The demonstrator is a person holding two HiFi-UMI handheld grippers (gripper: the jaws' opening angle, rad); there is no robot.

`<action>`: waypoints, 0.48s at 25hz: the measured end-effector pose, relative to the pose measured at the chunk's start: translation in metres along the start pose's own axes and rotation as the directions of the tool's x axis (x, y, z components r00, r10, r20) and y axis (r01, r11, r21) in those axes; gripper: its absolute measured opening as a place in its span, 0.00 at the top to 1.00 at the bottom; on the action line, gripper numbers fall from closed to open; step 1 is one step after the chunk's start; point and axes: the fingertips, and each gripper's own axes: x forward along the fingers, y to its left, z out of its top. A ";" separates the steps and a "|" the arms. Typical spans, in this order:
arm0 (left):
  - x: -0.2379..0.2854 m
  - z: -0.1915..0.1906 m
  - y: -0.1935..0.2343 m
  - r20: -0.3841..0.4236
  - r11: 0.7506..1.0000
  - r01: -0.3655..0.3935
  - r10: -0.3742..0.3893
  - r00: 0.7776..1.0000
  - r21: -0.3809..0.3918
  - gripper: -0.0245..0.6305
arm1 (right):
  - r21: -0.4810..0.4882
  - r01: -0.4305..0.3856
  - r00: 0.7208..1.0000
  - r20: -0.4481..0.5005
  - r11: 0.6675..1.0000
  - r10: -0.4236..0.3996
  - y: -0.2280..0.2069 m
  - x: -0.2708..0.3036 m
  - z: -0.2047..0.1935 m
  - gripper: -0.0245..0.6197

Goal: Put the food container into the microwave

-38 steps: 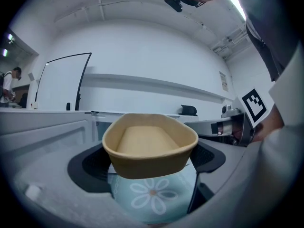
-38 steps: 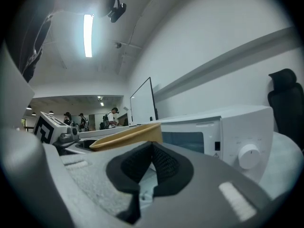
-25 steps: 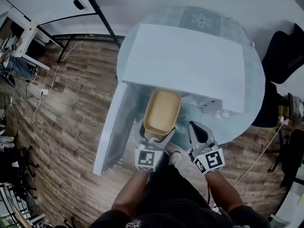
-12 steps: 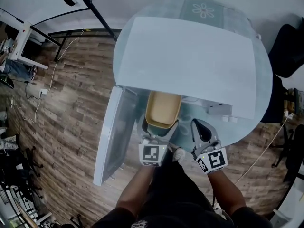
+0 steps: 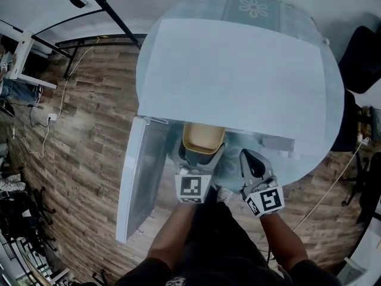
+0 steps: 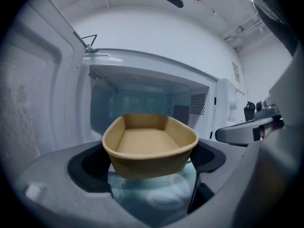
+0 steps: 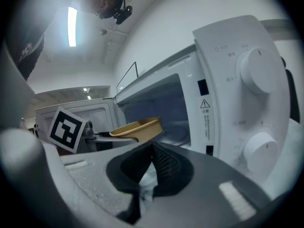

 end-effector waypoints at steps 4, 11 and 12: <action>0.011 0.000 0.005 -0.006 1.000 -0.005 0.005 1.000 -0.001 0.17 | -0.036 0.011 1.000 -0.002 0.999 -0.011 -0.005 0.003 0.000 0.96; 0.032 0.004 0.010 -0.011 1.000 -0.004 0.004 1.000 0.016 0.17 | -0.050 0.025 1.000 -0.002 0.998 -0.025 -0.009 0.009 -0.001 0.96; 0.035 0.003 0.011 -0.013 1.000 -0.006 0.006 1.000 0.016 0.17 | -0.051 0.025 1.000 -0.001 0.998 -0.025 -0.009 0.011 -0.002 0.96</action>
